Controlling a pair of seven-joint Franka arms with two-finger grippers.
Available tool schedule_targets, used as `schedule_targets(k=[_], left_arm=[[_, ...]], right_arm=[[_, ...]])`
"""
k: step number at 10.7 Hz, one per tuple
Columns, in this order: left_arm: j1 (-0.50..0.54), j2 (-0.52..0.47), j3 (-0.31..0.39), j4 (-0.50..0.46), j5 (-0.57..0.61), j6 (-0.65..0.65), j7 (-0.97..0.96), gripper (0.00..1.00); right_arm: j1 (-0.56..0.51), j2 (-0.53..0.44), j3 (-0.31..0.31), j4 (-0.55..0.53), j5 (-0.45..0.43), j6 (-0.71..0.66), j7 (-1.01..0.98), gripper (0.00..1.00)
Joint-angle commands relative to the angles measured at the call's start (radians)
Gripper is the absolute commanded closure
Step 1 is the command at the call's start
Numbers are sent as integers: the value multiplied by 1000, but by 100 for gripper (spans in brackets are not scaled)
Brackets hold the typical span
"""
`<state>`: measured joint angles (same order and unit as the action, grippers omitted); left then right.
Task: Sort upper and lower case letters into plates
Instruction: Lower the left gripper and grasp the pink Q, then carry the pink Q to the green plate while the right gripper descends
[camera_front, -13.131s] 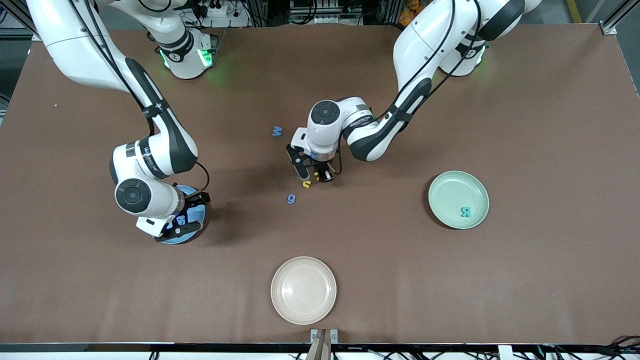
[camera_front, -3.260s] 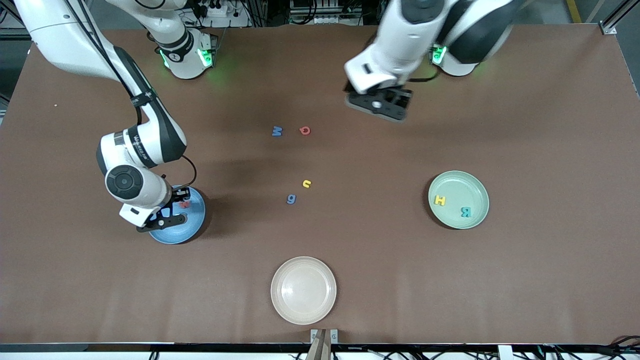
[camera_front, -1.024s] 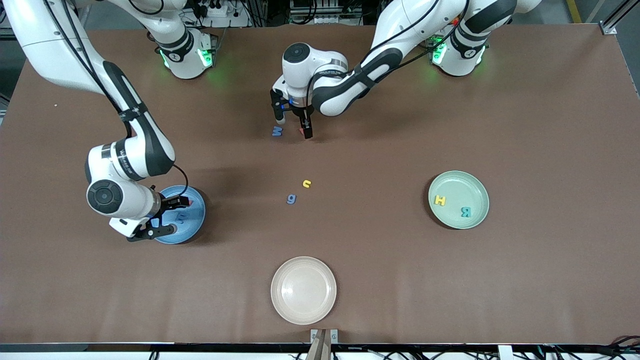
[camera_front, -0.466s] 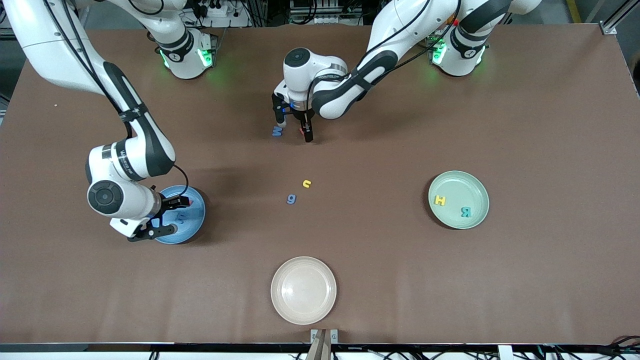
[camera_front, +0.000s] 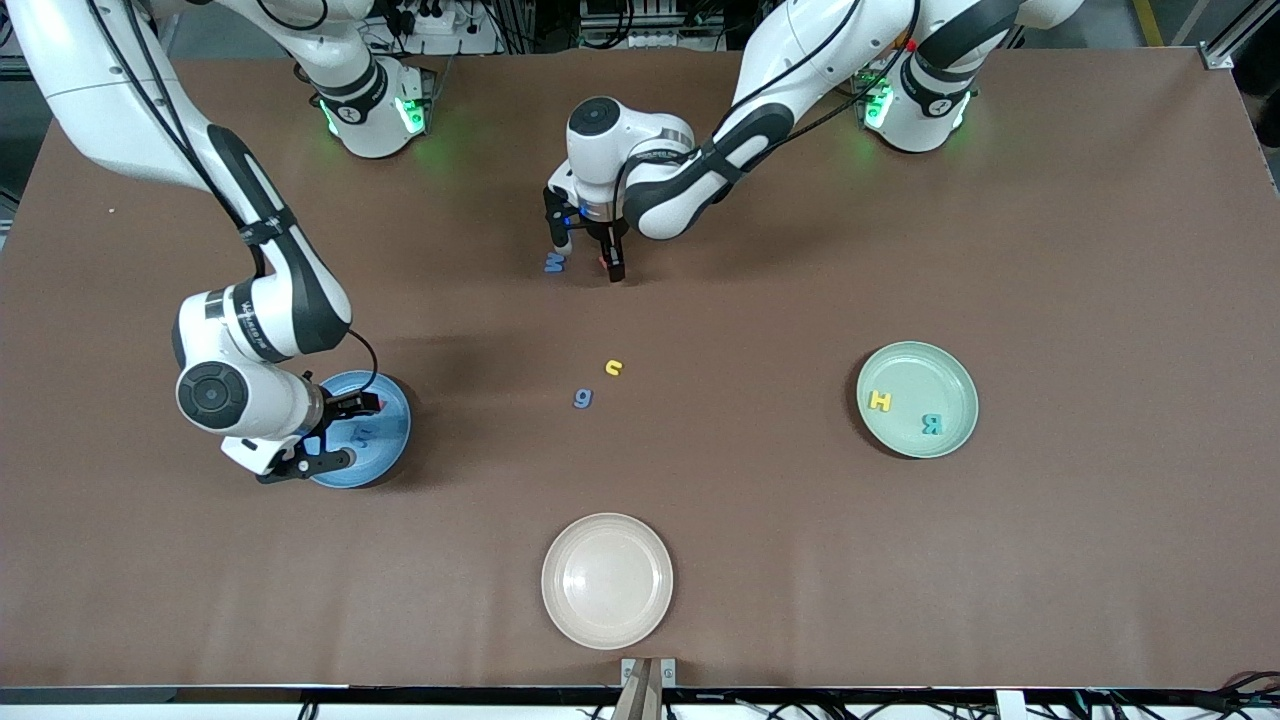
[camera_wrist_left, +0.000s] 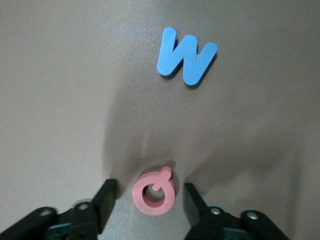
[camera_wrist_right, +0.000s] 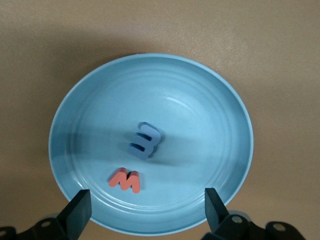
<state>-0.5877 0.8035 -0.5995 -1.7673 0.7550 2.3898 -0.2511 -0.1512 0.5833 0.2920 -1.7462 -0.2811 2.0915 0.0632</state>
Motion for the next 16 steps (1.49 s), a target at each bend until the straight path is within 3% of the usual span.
schedule_targets(k=[1,2,4,9,12,16], left_arm=[[-3,23,9,35,23,5,10,82],[0,20,13,37,23,5,21,100],[11,-4,41,46,-5,-6,18,100],[256,-185,3,52,-271,-180,19,100],[429,-276,9,52,-318,-297,29,100],[713,-247,9,20,-329,-371,41,100]], right_arm=[[-7,7,7,14,8,-10,-17,0],[-5,7,7,14,10,-10,-16,0],[4,7,12,14,14,-13,-8,0],[93,-14,30,17,115,-36,84,0],[201,-16,42,100,132,-115,298,0],[378,45,39,186,158,-84,666,0]])
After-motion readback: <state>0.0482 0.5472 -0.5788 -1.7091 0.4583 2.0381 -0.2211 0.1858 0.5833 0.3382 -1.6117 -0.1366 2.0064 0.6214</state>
